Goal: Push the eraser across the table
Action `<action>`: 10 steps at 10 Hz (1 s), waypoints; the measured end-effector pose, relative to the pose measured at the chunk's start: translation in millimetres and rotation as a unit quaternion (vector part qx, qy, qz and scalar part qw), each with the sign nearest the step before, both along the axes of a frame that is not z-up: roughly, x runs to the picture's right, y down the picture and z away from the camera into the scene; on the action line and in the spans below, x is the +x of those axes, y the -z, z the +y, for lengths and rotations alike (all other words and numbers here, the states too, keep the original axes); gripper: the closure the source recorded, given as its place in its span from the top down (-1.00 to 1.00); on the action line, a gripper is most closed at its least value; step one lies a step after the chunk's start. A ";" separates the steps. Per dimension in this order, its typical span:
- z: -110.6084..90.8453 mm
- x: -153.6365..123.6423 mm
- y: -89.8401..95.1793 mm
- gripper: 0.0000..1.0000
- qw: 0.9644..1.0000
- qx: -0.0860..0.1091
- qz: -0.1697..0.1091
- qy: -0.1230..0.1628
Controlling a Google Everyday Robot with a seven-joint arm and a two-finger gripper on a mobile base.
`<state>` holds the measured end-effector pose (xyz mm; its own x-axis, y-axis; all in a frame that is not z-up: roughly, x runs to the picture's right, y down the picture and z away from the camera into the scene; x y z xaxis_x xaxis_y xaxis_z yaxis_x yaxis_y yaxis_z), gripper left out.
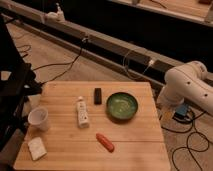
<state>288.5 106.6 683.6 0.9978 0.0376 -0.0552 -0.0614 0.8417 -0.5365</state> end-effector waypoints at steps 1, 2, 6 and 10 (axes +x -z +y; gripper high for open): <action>-0.4 0.0 0.1 0.30 1.000 0.000 0.000 0.000; -0.3 0.0 0.1 0.27 1.000 0.000 0.000 0.000; -0.3 -0.1 0.1 -0.49 1.000 0.000 0.000 0.000; -35.1 -13.7 -16.7 -1.00 0.999 0.043 -0.013 -0.018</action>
